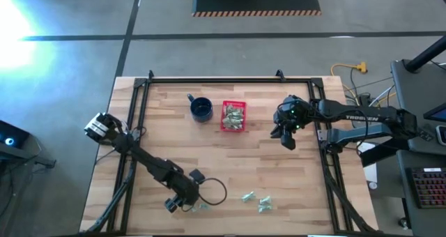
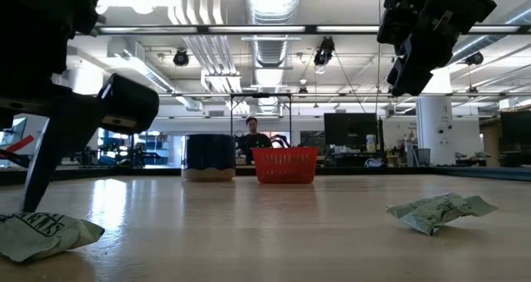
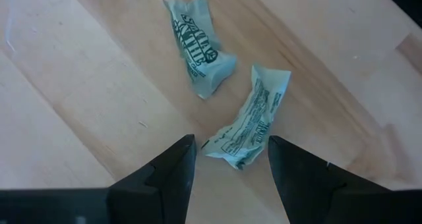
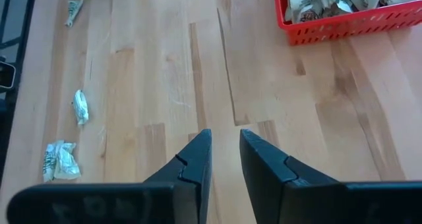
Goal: Pick and place Stevia / Truvia into bins
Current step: Put the stevia packet into the basket
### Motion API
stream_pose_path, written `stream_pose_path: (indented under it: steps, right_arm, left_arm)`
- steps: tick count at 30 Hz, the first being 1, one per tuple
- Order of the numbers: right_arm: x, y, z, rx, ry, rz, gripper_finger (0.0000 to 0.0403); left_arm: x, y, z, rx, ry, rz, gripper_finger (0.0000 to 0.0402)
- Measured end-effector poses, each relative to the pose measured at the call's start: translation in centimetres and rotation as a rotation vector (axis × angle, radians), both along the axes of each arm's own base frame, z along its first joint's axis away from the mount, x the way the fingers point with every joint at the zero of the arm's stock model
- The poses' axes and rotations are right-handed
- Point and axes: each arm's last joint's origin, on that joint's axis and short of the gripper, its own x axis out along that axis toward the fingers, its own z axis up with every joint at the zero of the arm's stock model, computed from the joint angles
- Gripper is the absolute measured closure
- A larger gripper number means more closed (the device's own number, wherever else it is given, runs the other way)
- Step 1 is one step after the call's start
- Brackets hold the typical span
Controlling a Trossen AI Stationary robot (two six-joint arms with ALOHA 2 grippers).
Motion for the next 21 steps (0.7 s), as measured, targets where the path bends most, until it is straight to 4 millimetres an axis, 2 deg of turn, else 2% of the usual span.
stream_pose_path:
  steps: [5, 16, 21]
  right_arm:
    - [0.00, 0.00, -0.01, -0.001, 0.001, -0.001, 0.0331]
    - [0.01, 0.00, -0.03, 0.002, 0.002, -0.004, 0.0333]
    - [0.00, 0.00, -0.03, 0.002, 0.002, -0.004, 0.0335]
  left_arm:
    - [0.05, -0.03, -0.18, 0.022, -0.008, 0.012, 0.0243]
    - [0.14, -0.02, -0.12, 0.025, -0.008, 0.028, 0.0369]
    - [0.18, -0.01, -0.06, -0.014, 0.036, 0.127, 0.0395]
